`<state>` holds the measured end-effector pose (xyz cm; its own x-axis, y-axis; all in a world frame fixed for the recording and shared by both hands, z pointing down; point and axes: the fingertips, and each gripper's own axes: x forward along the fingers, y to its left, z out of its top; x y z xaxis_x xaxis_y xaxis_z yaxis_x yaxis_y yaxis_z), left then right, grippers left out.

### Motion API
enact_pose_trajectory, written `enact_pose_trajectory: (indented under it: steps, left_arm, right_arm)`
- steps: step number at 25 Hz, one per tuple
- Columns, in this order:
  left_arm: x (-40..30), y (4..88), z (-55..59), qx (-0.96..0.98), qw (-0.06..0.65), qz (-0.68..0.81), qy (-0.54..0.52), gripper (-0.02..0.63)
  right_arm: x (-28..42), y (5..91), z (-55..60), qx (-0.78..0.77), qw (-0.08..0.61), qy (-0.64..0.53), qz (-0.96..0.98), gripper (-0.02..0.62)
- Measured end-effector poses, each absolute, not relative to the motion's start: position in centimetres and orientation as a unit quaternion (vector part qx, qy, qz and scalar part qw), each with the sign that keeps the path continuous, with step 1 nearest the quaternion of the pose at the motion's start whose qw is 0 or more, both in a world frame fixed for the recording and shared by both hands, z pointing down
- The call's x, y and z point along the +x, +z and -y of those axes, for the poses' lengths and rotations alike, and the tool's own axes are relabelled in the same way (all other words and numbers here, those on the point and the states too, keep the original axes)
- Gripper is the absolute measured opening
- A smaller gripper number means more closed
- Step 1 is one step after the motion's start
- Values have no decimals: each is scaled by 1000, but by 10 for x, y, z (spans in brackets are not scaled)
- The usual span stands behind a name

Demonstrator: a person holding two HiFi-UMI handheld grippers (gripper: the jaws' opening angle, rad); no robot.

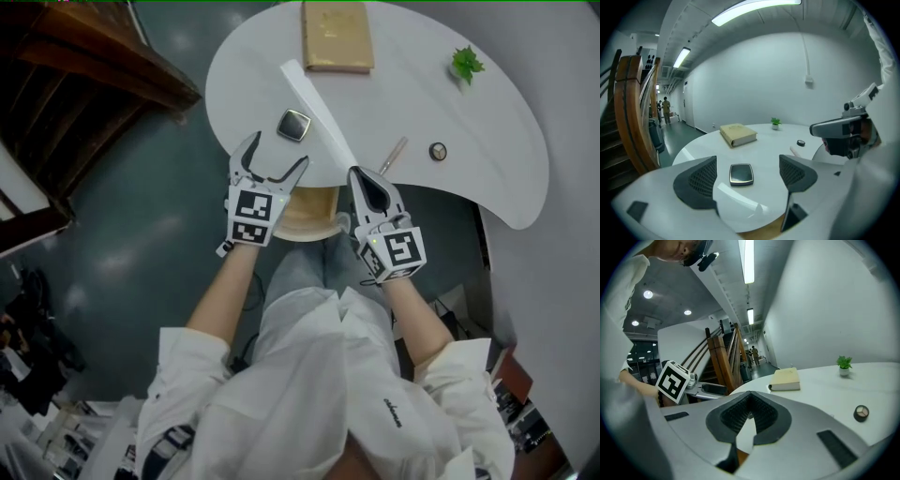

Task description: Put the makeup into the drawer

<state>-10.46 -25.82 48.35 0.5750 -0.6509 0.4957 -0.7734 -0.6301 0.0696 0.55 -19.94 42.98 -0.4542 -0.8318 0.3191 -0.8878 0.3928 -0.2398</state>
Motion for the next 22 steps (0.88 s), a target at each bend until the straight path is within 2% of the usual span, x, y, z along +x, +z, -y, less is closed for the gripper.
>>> enact_pose_trajectory:
  steps: [10, 22]
  left_arm:
    - [-86, 564, 297, 854, 166, 384, 309, 399]
    - [-72, 602, 328, 831, 174, 377, 369, 400]
  right_arm:
    - [6, 489, 241, 522, 92, 226, 817, 17]
    - [7, 507, 251, 521, 84, 238, 815, 17]
